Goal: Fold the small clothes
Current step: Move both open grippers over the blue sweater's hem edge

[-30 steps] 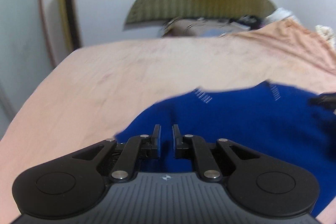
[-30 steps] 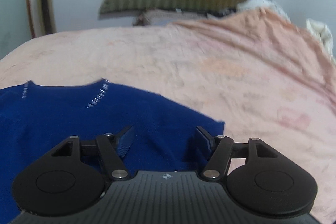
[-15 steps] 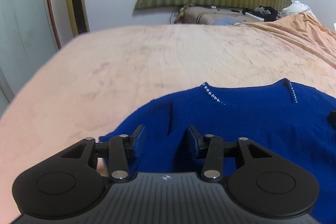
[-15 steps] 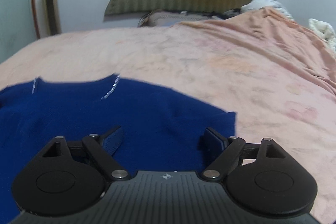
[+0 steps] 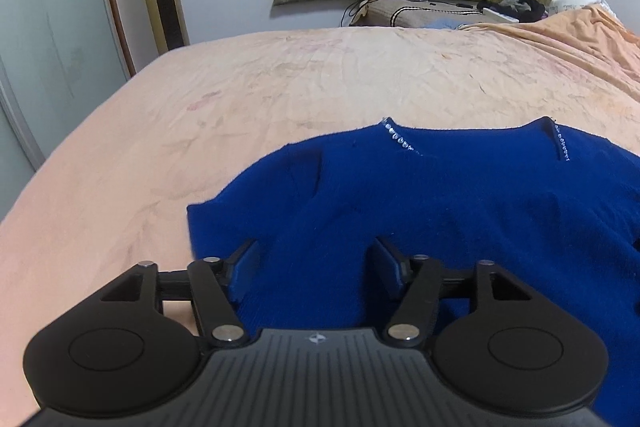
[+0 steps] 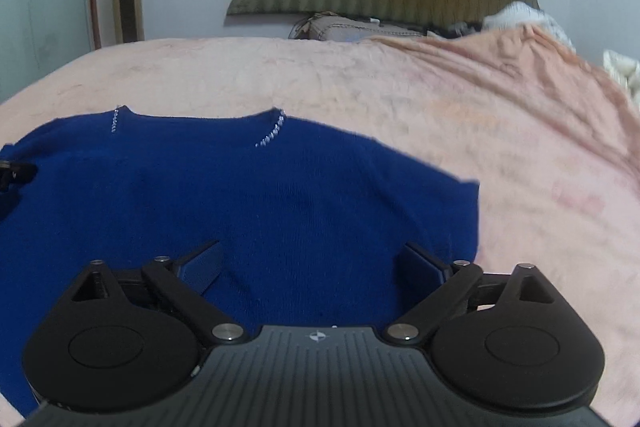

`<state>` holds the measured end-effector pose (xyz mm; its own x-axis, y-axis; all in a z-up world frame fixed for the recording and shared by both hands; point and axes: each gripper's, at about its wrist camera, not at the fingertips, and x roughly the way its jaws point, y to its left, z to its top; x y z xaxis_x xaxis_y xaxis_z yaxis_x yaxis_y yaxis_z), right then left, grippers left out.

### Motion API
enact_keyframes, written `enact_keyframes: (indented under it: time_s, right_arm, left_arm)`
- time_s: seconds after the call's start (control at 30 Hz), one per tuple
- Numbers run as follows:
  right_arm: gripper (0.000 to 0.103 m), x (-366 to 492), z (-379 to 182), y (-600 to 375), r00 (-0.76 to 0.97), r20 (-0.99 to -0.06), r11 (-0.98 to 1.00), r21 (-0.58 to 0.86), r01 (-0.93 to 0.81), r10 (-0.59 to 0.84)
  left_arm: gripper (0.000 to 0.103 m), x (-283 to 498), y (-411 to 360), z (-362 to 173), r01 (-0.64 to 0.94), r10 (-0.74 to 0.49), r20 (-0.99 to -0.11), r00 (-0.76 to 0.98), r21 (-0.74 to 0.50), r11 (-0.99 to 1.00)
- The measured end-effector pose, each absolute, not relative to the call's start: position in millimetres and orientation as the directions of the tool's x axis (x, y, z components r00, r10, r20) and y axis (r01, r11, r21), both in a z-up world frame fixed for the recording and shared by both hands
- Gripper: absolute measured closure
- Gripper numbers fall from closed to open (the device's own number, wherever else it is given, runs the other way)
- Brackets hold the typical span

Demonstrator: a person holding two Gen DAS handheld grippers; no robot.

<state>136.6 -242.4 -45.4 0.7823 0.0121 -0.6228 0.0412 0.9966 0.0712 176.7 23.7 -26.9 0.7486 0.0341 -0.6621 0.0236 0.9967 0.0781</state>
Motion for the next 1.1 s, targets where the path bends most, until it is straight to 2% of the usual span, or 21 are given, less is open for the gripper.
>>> enact_keyframes:
  time_s: [0.03,0.37,0.57,0.7,0.87,1.0,1.1]
  right_arm:
    - [0.0,136,-47,-242,0.787,-0.618,0.996,0.071,0.045,0.008]
    - [0.0,132,-55,-240,0.801,-0.598,0.996,0.071,0.055,-0.002]
    - [0.0,132,-56,-240,0.802,-0.597,0.995,0.076,0.057,0.0]
    - [0.0,131,-55,-242,0.802,-0.597,0.994,0.09,0.065,0.001]
    - [0.0,131,-56,-240,0.801,-0.598,0.993,0.091,0.076,-0.006]
    - [0.001,131,-55,-242,0.795,-0.606,0.992,0.101,0.078,-0.001]
    - [0.001,123,-45,-236,0.794,-0.606,0.982,0.122,0.141,-0.039]
  left_arm:
    - [0.036,176,26,-28,0.022,0.033,-0.661,0.75,0.074,0.997]
    - [0.03,172,27,-34,0.013,0.037,-0.639,0.768,0.073,0.997]
    - [0.026,164,29,-43,0.004,0.036,-0.586,0.809,0.067,0.998]
    - [0.023,162,38,-42,0.012,-0.01,-0.581,0.814,0.0,1.0]
    - [0.022,153,58,-29,0.069,-0.13,-0.569,0.812,-0.127,0.99]
    - [0.022,153,86,-13,0.035,-0.104,-0.578,0.809,-0.129,0.991]
    - [0.022,161,117,-6,-0.001,-0.079,-0.591,0.803,-0.135,0.991]
